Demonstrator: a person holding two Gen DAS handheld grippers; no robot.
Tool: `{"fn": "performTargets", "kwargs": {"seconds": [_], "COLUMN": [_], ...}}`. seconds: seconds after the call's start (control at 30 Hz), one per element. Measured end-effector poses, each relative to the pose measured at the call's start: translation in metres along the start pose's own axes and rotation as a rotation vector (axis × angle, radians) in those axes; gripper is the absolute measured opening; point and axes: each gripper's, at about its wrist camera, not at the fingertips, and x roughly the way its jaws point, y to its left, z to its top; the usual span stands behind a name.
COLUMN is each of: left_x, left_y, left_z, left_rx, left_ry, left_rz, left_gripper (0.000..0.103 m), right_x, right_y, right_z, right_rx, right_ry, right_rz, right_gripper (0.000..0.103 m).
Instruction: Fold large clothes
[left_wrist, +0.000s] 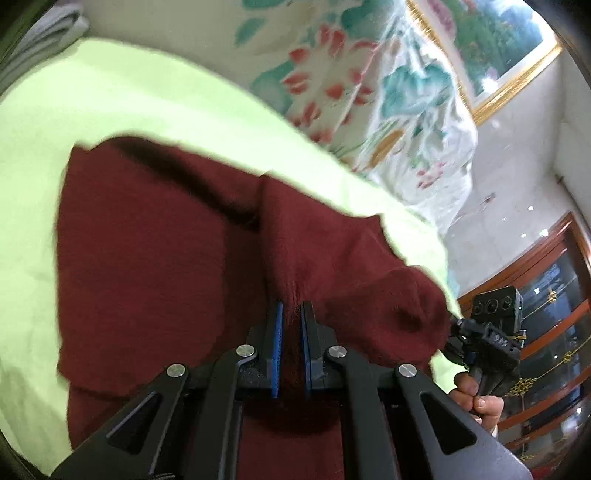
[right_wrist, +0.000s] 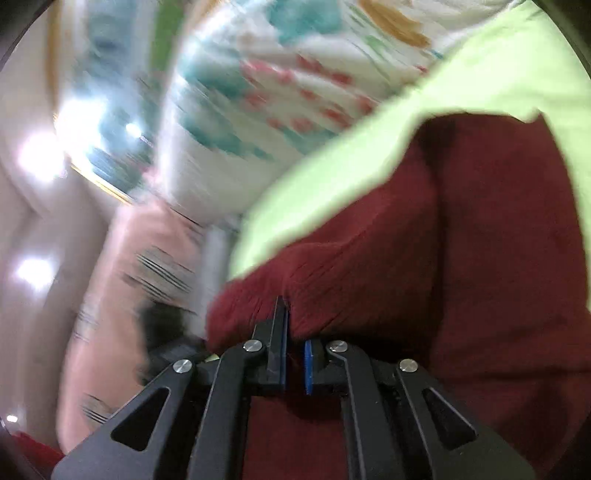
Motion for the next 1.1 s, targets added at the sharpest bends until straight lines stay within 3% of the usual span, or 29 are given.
{"fn": "performTargets", "kwargs": {"seconds": [0.07,0.13,0.27,0.5,0.6,0.67,0.77,0.9,1.1], "left_x": [0.005,0.009,0.010,0.007,0.015,0.027,0.046,0.053,0.072], "left_y": [0.010,0.020,0.027,0.014,0.010,0.009,0.014,0.041,0.045], "left_z": [-0.006,-0.010,-0.008,0.024,0.038,0.045,0.051,0.071,0.099], "left_rx": [-0.025,-0.058,-0.104,-0.087,-0.078,-0.060,-0.066,-0.244,-0.284], "left_ry": [0.028,0.052,0.047,0.014,0.031,0.073,0.125,0.095,0.103], "left_rz": [0.023,0.020,0.000,0.002,0.012,0.024,0.061,-0.053,-0.064], "left_gripper": [0.005,0.008,0.019,0.061,0.064,0.065,0.068,0.068,0.067], "right_x": [0.004,-0.001,-0.021,-0.027,-0.034,-0.035,-0.046,-0.036,-0.005], "right_y": [-0.020,-0.035,-0.033,-0.013,-0.010,-0.005,-0.004,-0.013,-0.024], "right_z": [-0.010,-0.018,-0.015,0.010,0.015,0.015,0.016,0.034,0.053], "right_rx": [0.052,0.107,0.114,0.025,-0.012,-0.039,-0.039,-0.032,-0.009], "right_ry": [0.064,0.077,0.012,-0.039,-0.050,-0.005,-0.019,-0.030,-0.022], "right_rz": [-0.101,-0.123,-0.121,-0.217,-0.321,-0.357,-0.316,-0.316,-0.286], "right_gripper": [0.014,0.014,0.042,0.046,0.045,0.045,0.045,0.045,0.046]}}
